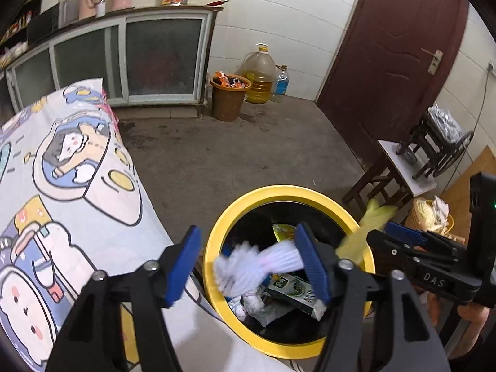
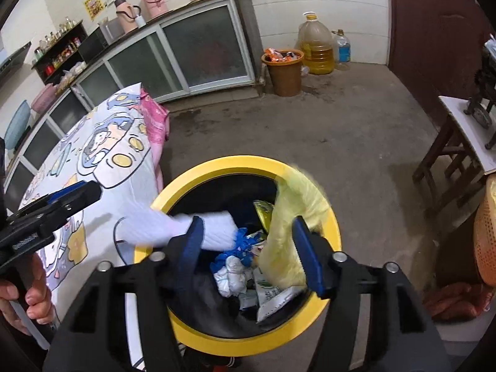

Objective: Collect trash

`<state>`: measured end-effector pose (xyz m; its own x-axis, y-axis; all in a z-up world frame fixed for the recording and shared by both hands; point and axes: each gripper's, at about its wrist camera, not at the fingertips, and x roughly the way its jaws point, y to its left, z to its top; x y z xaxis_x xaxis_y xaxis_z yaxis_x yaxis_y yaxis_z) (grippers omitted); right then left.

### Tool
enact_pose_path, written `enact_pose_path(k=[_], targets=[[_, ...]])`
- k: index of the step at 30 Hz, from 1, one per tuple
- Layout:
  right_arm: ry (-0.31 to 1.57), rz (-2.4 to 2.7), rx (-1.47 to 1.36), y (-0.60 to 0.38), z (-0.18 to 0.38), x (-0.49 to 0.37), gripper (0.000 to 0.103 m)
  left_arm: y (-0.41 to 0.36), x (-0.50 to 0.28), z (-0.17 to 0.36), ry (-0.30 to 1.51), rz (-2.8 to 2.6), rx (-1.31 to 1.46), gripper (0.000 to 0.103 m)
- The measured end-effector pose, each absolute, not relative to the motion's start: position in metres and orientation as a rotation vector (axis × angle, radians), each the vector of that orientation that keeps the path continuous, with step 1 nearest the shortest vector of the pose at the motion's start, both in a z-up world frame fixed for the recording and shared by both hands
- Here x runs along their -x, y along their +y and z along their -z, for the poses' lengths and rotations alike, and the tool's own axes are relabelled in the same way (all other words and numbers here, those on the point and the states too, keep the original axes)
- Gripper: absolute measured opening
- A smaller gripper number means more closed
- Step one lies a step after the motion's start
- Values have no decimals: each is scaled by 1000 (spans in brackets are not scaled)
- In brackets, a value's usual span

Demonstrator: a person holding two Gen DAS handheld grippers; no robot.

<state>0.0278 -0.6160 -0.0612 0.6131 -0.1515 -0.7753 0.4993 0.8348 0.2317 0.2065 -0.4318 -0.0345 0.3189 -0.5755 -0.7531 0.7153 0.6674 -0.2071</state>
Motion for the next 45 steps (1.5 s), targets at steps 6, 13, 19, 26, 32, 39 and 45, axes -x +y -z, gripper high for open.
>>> enact_pose_path(k=[6,13,19,26,32,39,45], targets=[[813,409,-433,-606,47,-17,55,-409,-202,17,866,843,-133,67],[733,431,-333,-564,16,-1,58,-351,-185,-10,762,801,-64,71],[615,360,-249,-495,-14,3,84,-262,-158,-32,633,713,-4,83],[400,265,-159,-394,-42,17,95,-150,-113,-54,480,550,94,95],[265,174,-128,-319,-59,33,95,-75,-65,-61,374,387,100,95],[196,243,-48,-276,-53,60,95,-21,-19,-49,317,234,50,95],[283,227,-63,-266,-25,60,95,-1,-9,-28,385,184,70,95]])
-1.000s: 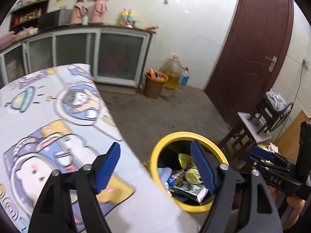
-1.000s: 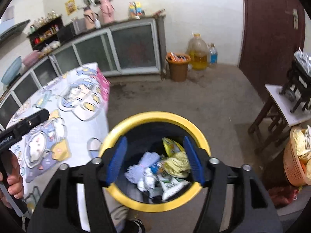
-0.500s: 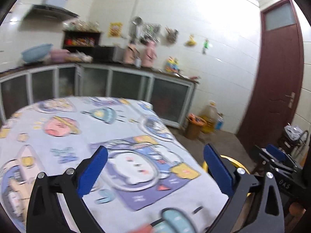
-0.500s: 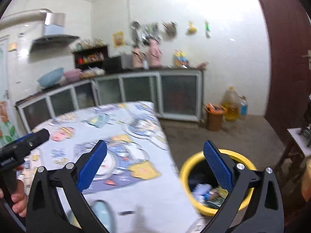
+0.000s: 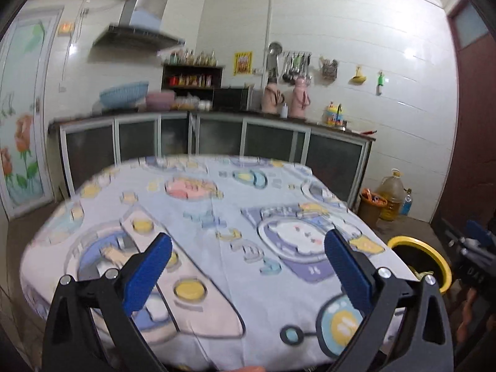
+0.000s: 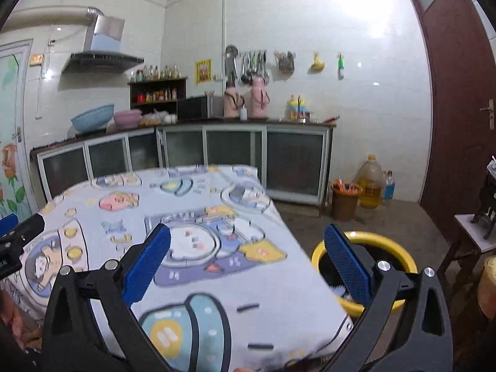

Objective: Collect trash

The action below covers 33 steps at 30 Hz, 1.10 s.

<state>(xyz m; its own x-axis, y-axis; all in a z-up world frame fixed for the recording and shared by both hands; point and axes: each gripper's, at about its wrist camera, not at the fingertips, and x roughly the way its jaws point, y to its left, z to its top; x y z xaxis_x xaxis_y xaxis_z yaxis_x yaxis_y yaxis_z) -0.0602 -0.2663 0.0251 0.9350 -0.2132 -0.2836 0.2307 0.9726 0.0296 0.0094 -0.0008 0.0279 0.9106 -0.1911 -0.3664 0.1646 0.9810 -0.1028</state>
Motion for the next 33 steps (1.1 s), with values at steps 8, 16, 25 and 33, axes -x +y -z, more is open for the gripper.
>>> enact_pose_path(k=[8,16,25,33], targets=[[292,263,-57,-253,4,68,95,-10,-12,16,509,203,109,95],[266,278,-16,-244,10,72,95,-8,-14,32,542,198,106,95],[311,278,-14,-241,18,65,95,-6,-18,37,568,178,112,95],[330,294,-17,-242,22,60,95,-8,-19,41,586,138,95,95]])
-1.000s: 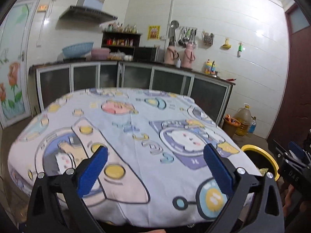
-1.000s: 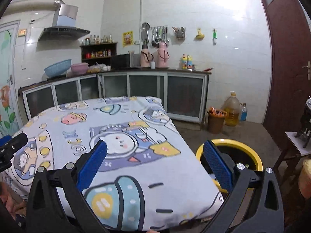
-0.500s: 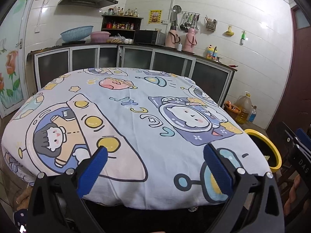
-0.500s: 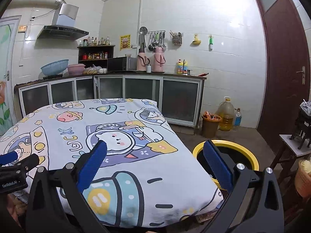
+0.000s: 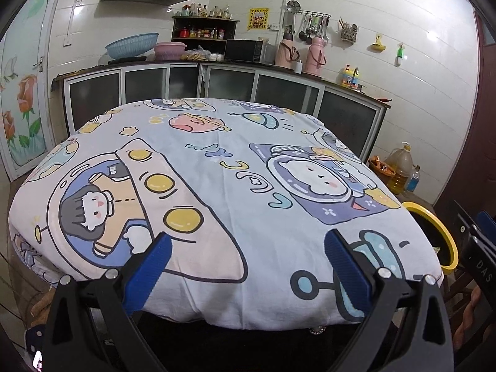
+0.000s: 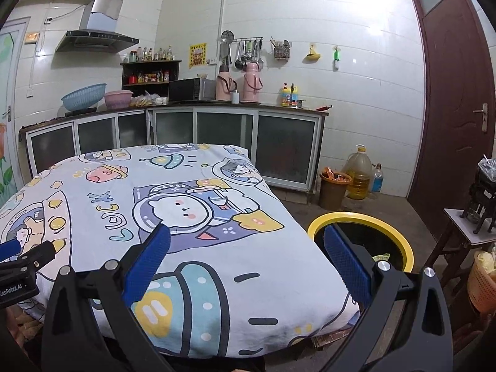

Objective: Collect trash

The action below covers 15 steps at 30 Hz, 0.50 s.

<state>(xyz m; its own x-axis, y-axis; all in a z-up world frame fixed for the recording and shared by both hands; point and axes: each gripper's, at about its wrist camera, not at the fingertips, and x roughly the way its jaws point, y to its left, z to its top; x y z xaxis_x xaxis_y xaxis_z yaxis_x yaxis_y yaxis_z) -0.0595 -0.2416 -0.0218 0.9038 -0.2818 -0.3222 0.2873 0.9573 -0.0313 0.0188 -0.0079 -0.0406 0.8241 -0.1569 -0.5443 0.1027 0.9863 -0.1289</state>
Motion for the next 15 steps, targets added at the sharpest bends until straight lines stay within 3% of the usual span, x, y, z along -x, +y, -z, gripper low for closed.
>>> enact_pose_path(k=[15], targets=[[353,288,-19,-243,27,54,95,-13,-18,42,593,146,78,95]])
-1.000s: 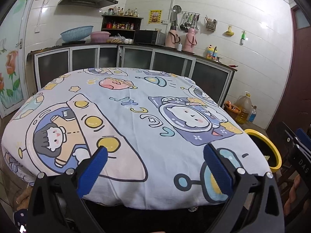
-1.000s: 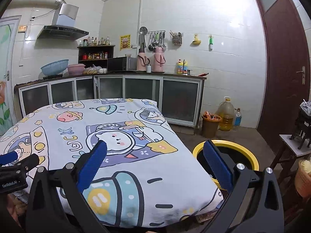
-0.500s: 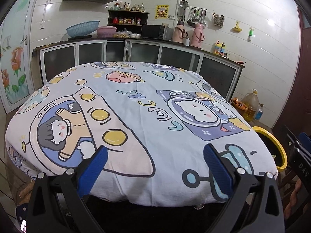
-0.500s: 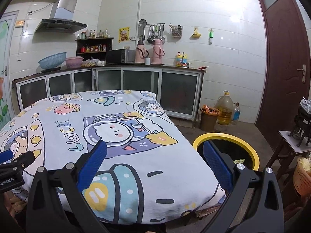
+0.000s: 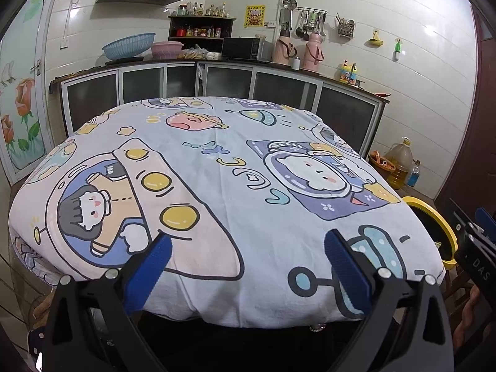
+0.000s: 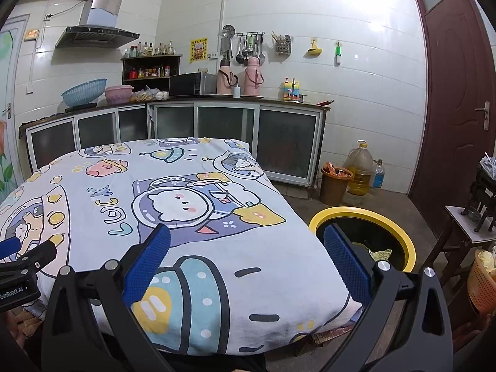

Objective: Collect trash

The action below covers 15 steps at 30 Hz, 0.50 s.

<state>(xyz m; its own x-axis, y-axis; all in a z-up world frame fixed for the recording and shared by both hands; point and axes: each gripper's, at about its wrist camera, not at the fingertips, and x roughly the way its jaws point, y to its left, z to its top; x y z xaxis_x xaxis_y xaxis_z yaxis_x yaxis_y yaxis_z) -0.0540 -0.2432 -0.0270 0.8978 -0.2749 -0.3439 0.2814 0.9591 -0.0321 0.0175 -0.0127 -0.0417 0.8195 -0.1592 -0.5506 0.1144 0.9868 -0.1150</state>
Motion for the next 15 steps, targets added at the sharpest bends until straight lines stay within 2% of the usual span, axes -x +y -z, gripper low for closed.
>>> enact_pose_path(k=[15], targets=[[364,282,-17,-243,30,54,95,-15,-16,39,585,157,73,95]])
